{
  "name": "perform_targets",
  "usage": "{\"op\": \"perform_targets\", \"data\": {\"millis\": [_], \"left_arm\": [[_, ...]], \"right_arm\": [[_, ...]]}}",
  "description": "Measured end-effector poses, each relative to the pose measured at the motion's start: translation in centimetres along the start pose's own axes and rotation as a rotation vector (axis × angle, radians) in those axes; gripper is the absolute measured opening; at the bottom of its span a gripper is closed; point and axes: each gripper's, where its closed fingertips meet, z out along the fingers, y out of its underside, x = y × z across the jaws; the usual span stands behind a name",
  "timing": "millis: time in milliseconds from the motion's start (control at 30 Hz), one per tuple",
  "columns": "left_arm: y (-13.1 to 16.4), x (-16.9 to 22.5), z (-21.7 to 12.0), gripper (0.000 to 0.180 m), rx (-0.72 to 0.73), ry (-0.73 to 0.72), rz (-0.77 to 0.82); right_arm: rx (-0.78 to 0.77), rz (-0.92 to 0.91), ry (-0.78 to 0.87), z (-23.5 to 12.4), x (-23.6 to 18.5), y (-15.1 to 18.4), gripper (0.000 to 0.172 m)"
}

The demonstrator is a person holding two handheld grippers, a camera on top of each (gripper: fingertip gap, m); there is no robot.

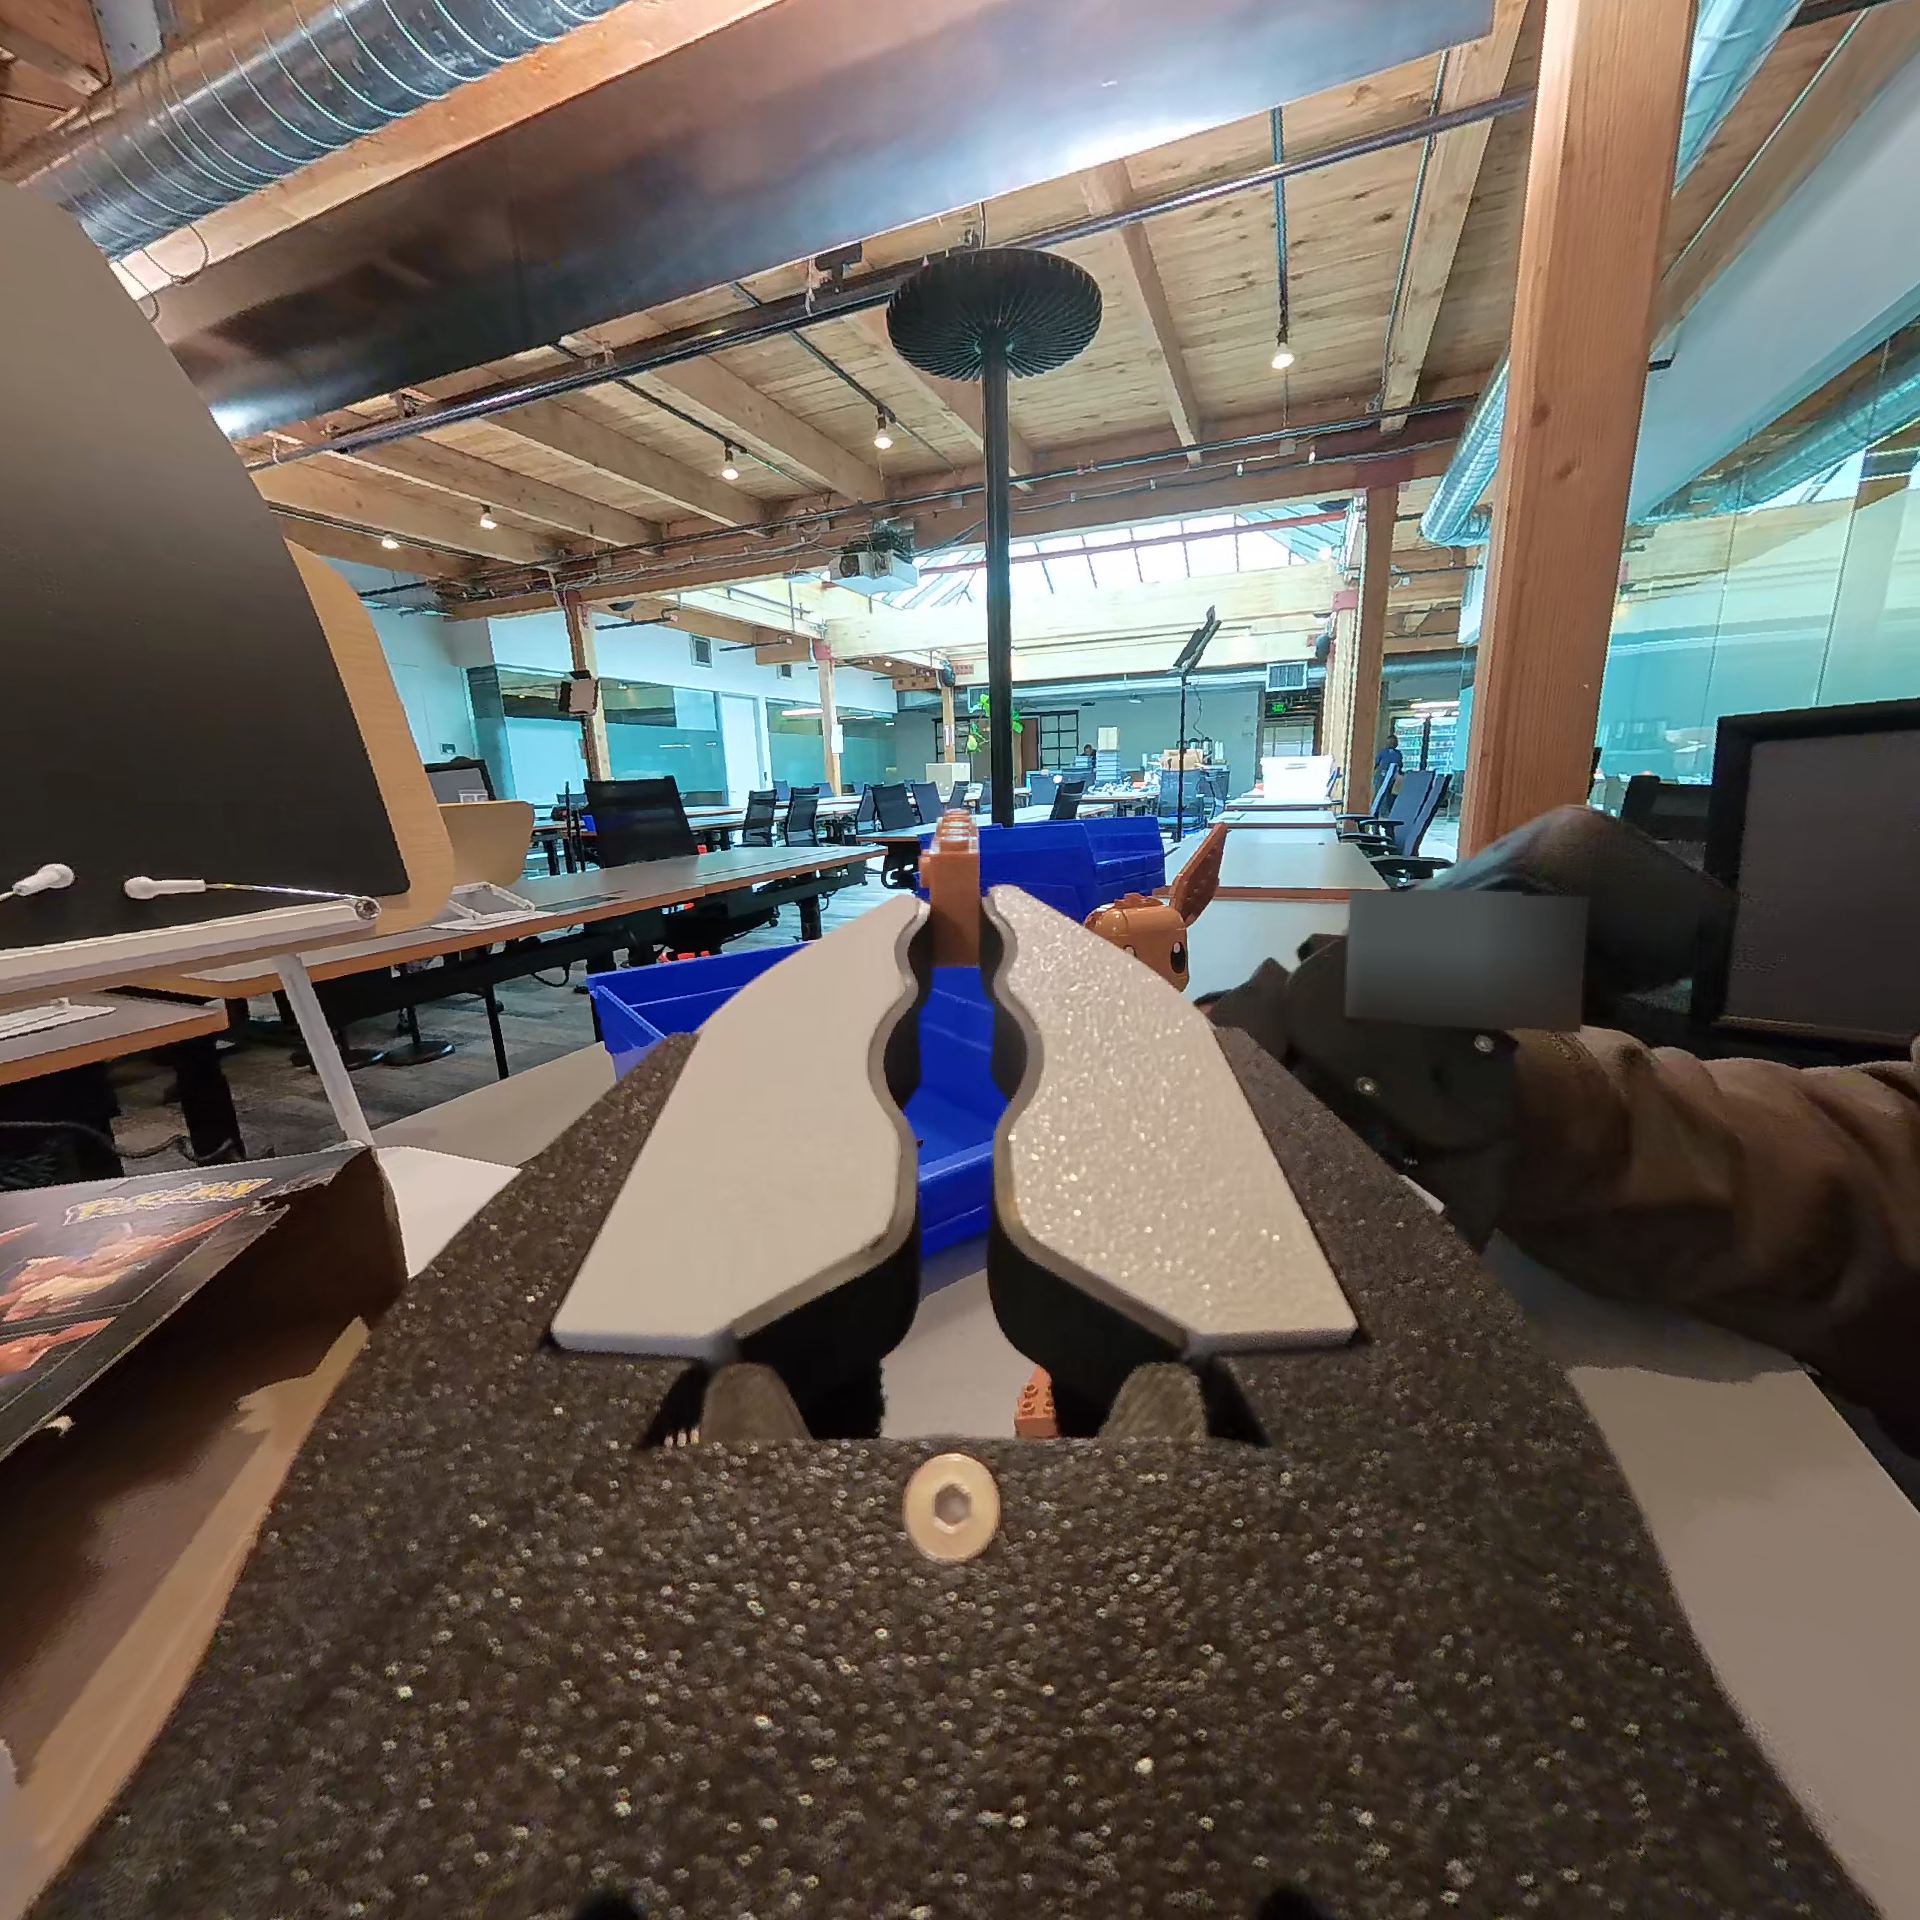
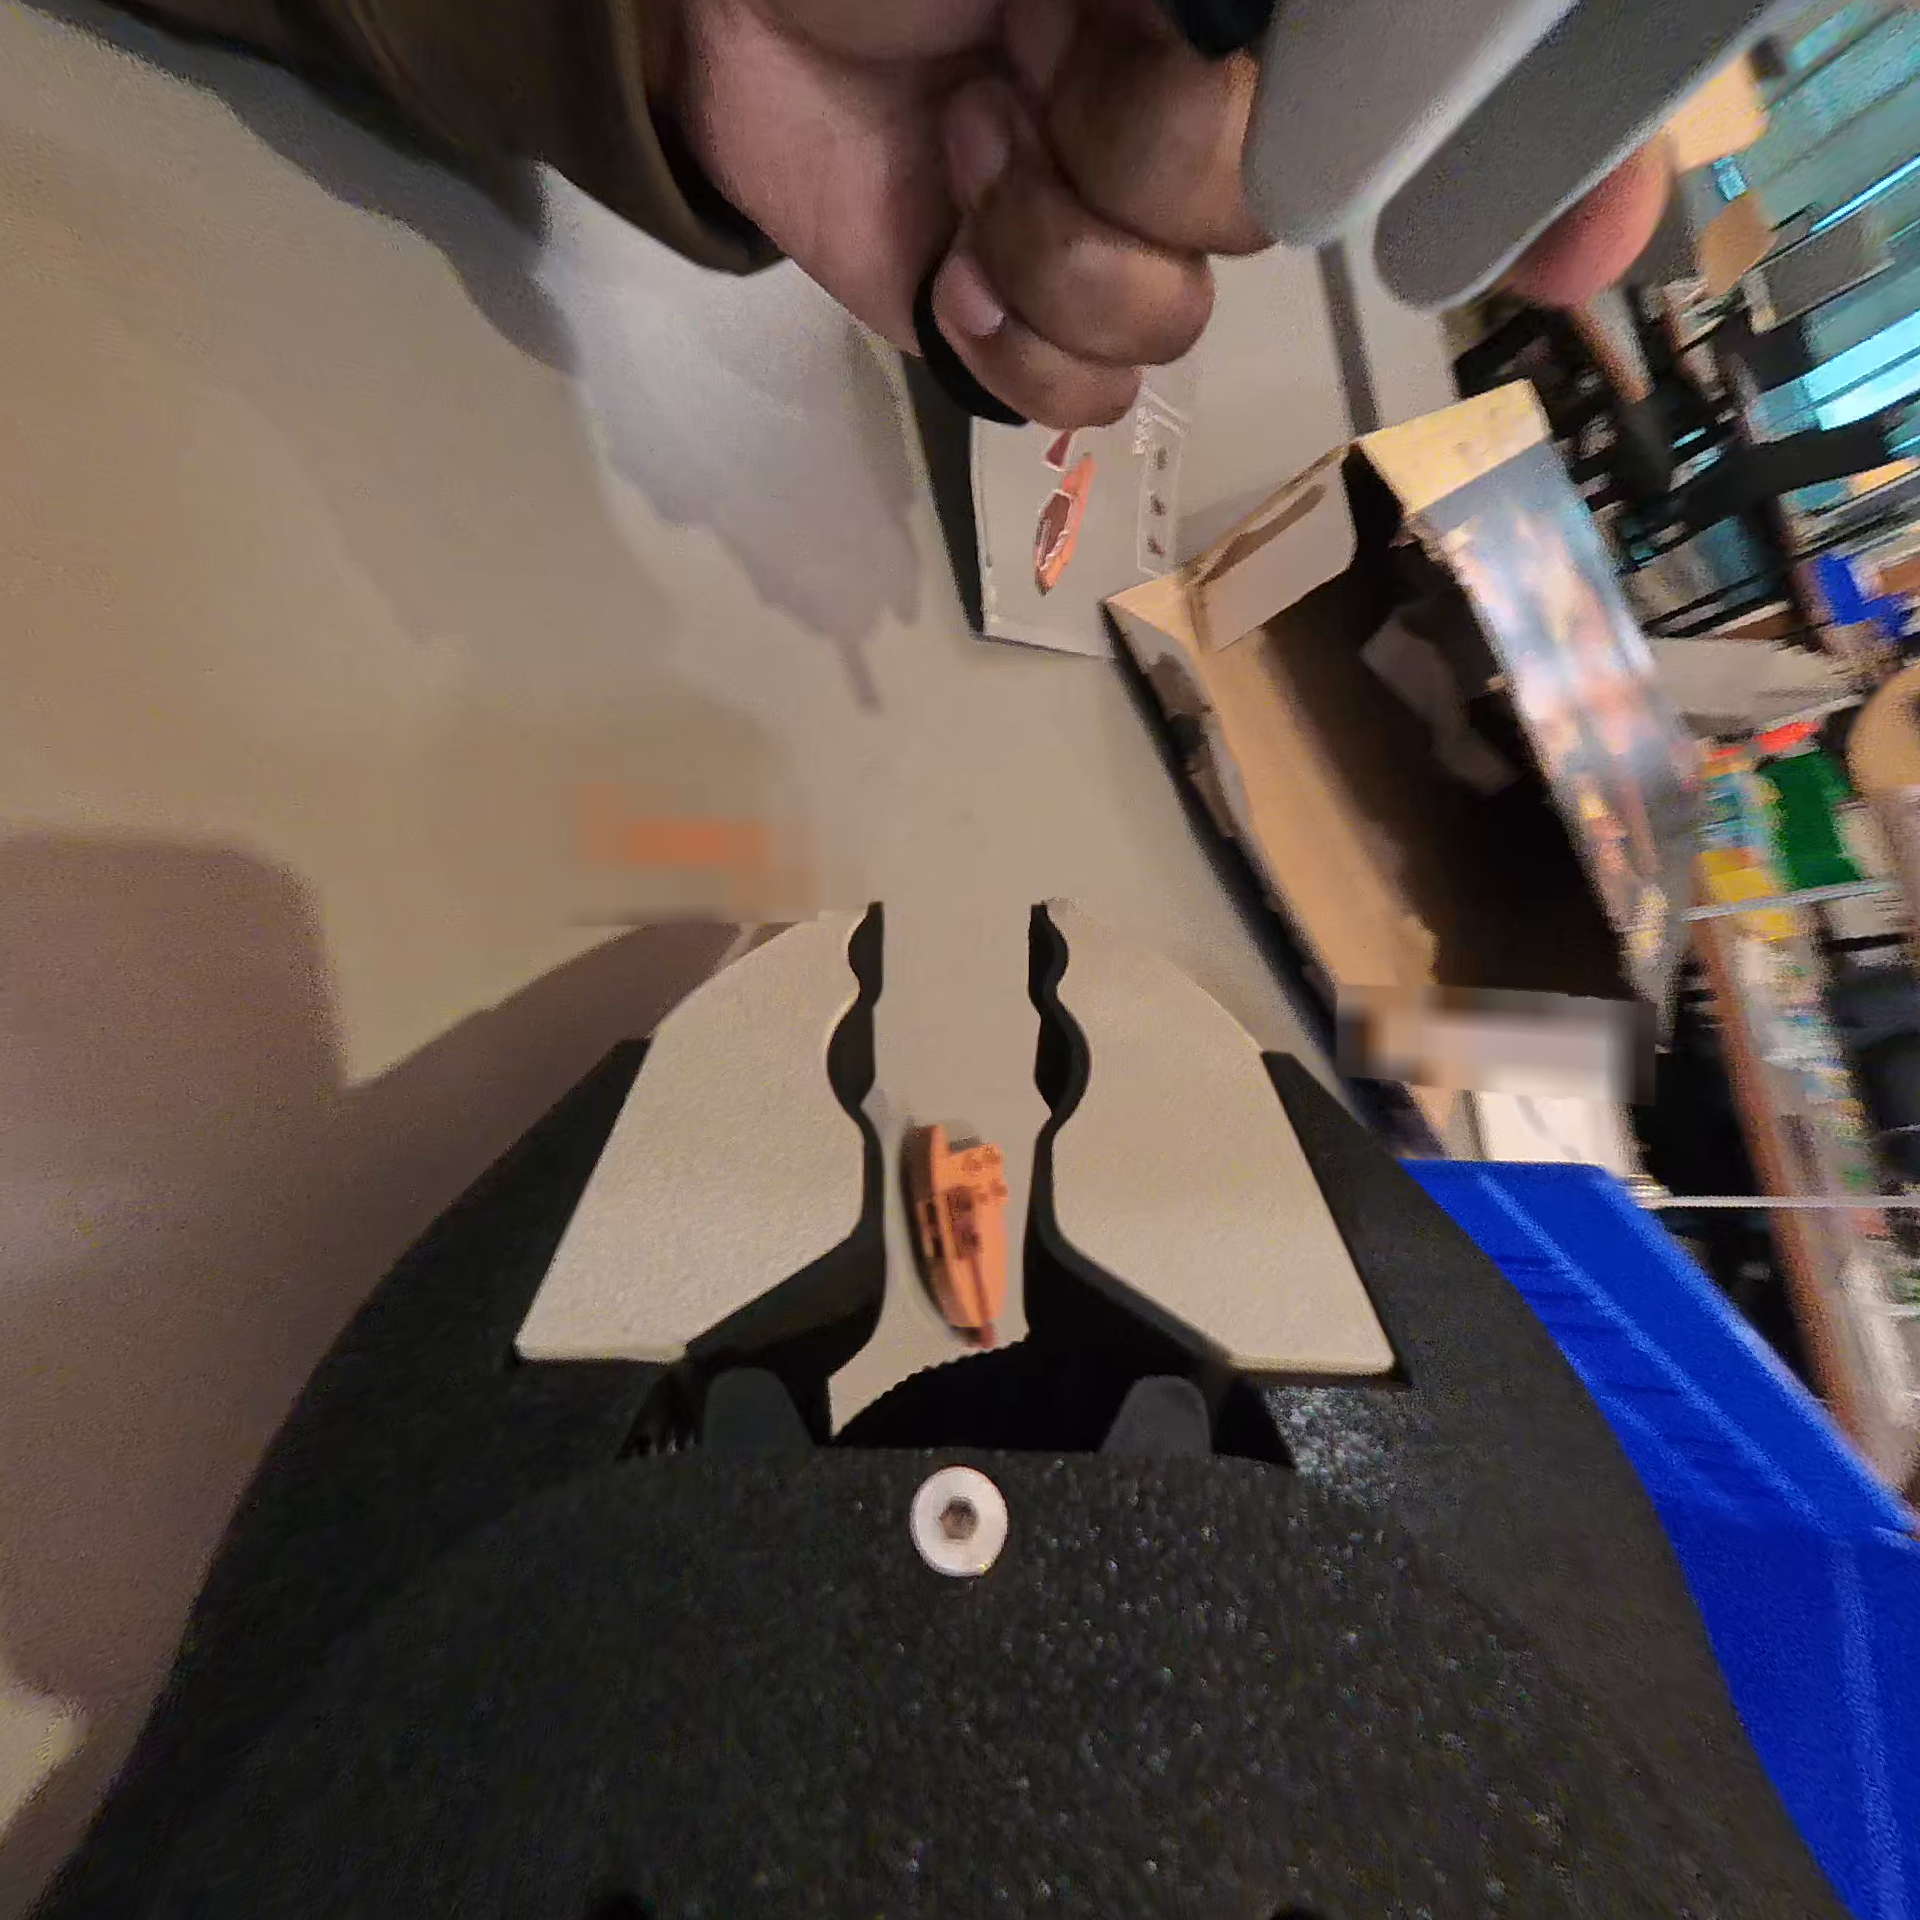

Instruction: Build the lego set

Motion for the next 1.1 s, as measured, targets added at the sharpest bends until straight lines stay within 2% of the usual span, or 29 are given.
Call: {"op": "perform_targets", "data": {"millis": [133,300,433,567,700,900,1100], "left_arm": [[0.3,0.1,0.1,0.009,-0.011,0.002,0.006],[0.4,0.0,0.2,0.008,-0.016,0.003,0.004],[0.5,0.2,0.3,0.008,-0.023,0.005,0.014],[0.1,-0.2,0.0,0.008,-0.014,-0.01,0.026],[-0.4,-1.1,-0.6,0.008,0.005,-0.036,0.017],[-0.6,-2.0,-1.0,0.008,0.013,-0.049,-0.01],[-1.3,-1.8,-1.2,0.008,0.034,-0.046,-0.005]], "right_arm": [[-0.024,0.104,-0.163,1.3,-3.0,0.3,0.028],[-0.067,-0.124,-0.225,3.3,-6.0,0.5,0.029],[-0.051,-0.255,-0.256,3.7,-5.5,0.1,0.029],[-0.111,-0.353,-0.397,3.9,-5.3,0.7,0.032],[-0.247,-0.399,-0.576,4.4,-5.4,1.0,0.032],[-0.515,-0.328,-0.833,4.2,-6.4,1.4,0.011],[-0.583,-0.231,-0.732,4.1,-6.3,1.5,0.007]]}}
